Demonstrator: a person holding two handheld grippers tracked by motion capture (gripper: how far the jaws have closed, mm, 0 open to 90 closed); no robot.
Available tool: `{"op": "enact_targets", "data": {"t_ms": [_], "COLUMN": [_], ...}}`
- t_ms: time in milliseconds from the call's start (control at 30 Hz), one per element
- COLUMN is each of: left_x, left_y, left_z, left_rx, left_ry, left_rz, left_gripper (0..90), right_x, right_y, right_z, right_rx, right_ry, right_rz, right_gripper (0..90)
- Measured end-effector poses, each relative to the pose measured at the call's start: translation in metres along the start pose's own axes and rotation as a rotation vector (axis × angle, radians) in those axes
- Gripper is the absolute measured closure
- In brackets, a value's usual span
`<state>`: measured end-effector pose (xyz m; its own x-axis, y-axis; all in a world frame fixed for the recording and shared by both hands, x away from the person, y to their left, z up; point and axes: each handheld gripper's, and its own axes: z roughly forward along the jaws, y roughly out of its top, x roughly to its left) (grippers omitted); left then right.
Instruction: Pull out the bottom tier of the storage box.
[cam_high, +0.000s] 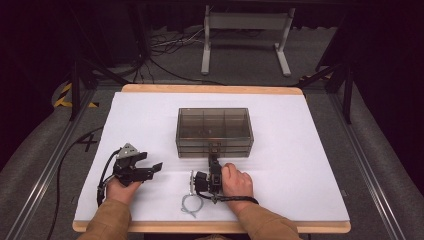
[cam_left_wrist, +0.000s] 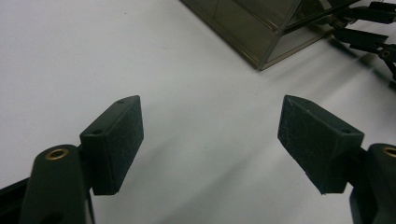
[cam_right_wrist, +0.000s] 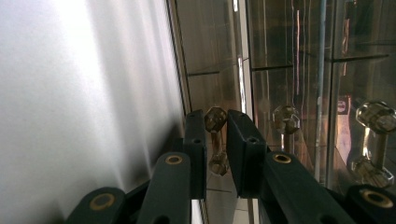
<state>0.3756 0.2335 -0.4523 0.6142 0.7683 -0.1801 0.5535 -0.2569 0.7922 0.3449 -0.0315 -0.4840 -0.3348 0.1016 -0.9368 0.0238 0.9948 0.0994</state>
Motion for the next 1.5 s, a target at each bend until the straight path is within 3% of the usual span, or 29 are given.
{"op": "enact_targets", "data": {"t_ms": [1200, 1233, 1300, 1500], "left_x": [0.0, 0.0, 0.0, 0.0], "left_y": [0.0, 0.0, 0.0, 0.0], "left_z": [0.001, 0.0, 0.001, 0.0], "left_rx": [0.002, 0.003, 0.003, 0.002], "left_ry": [-0.001, 0.0, 0.0, 0.0], "left_rz": [-0.002, -0.001, -0.002, -0.002], "left_gripper": [23.1, 23.1, 23.1, 23.0], "right_x": [0.005, 0.005, 0.005, 0.003], "right_y": [-0.001, -0.001, 0.0, 0.004], "right_z": [-0.018, -0.019, -0.025, -0.028], "right_rx": [-0.01, -0.016, -0.035, -0.047], "right_ry": [0.008, 0.009, -0.001, 0.01], "right_rz": [-0.018, -0.02, -0.025, -0.032], "right_gripper": [79.7, 80.2, 90.0, 89.3]}}
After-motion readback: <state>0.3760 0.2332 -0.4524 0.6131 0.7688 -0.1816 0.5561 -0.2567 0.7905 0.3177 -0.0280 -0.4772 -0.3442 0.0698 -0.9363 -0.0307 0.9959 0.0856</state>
